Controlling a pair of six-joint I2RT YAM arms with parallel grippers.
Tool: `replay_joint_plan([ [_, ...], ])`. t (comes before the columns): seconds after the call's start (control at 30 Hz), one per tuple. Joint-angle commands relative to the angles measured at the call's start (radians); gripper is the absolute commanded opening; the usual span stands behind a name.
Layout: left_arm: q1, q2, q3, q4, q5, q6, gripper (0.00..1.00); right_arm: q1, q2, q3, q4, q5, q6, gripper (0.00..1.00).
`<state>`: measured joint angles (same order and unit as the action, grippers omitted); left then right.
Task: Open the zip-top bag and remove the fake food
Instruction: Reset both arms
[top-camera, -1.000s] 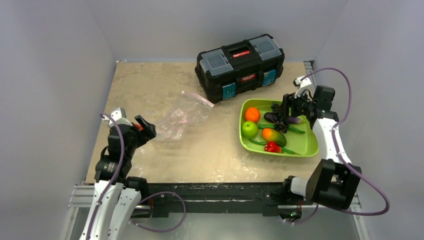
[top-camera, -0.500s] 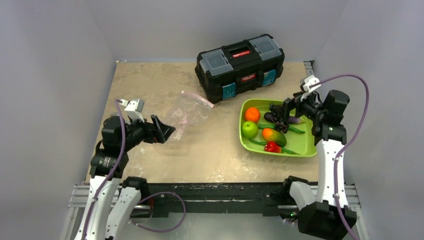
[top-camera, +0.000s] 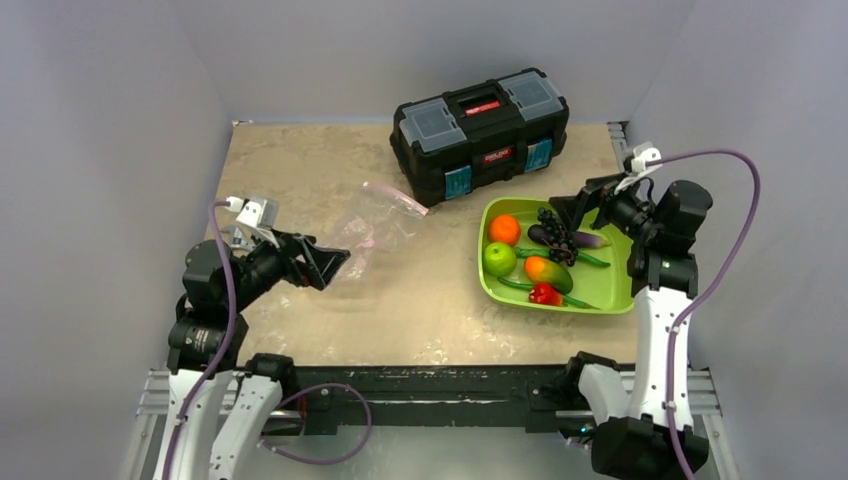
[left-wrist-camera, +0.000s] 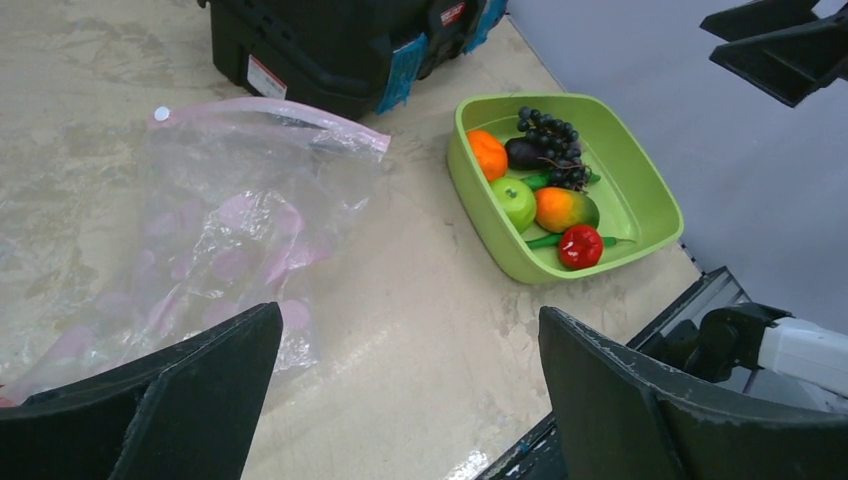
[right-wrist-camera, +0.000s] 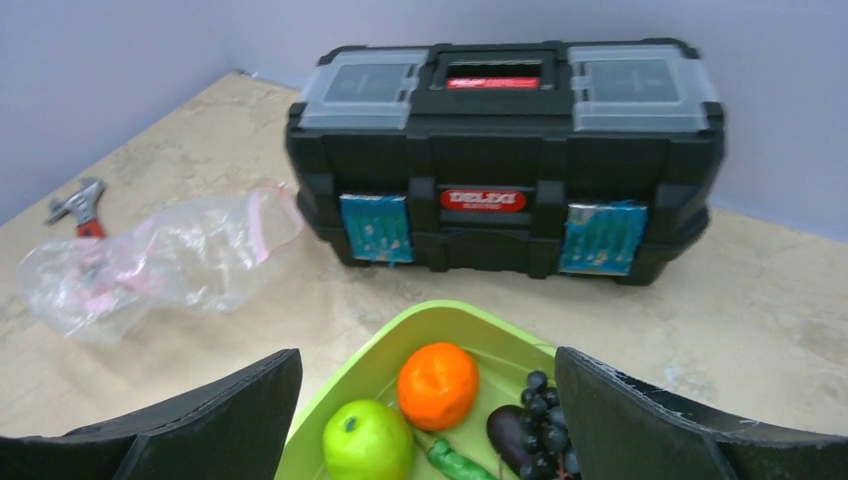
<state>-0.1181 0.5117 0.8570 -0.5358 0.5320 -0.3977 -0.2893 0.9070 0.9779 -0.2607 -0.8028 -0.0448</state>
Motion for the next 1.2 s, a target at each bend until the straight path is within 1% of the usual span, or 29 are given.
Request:
replay_joint_plan([
  [0.0, 0.008, -0.022, -0.071, 0.018, -0.076, 0.116, 1.0, -0.006, -0.038, -0.073, 0.062, -0.151, -0.044, 0.99],
  [0.07, 0.006, -0.057, -0.125, 0.034, -0.116, 0.154, 1.0, -0.006, -0.036, -0.087, 0.065, -0.158, -0.054, 0.99],
  [0.13, 0.006, -0.089, -0.17, 0.06, -0.126, 0.166, 1.0, -0.005, -0.032, -0.096, 0.081, -0.138, -0.018, 0.99],
  [0.27, 0.006, -0.103, -0.162, 0.053, -0.138, 0.183, 1.0, -0.005, -0.024, -0.08, 0.084, -0.069, 0.031, 0.99],
  [0.4, 0.005, -0.084, -0.16, 0.05, -0.146, 0.187, 1.0, -0.009, -0.02, -0.061, 0.085, 0.034, 0.092, 0.99],
  [0.5, 0.006, -0.06, -0.157, 0.05, -0.159, 0.185, 1.0, -0.028, -0.019, -0.055, 0.087, 0.07, 0.116, 0.99],
  [0.6, 0.006, -0.047, -0.154, 0.049, -0.157, 0.174, 1.0, -0.034, -0.017, -0.059, 0.089, 0.049, 0.117, 0.99],
  [0.8, 0.006, -0.067, -0.157, 0.046, -0.175, 0.168, 1.0, -0.037, 0.011, -0.068, 0.094, -0.066, 0.103, 0.99],
  [0.97, 0.005, -0.078, -0.162, 0.049, -0.173, 0.16, 1.0, -0.037, -0.019, -0.07, 0.089, -0.072, 0.091, 0.99],
  [1.17, 0.008, -0.049, -0.154, 0.039, -0.175, 0.159, 1.0, -0.038, -0.028, -0.07, 0.071, -0.08, 0.06, 0.99],
])
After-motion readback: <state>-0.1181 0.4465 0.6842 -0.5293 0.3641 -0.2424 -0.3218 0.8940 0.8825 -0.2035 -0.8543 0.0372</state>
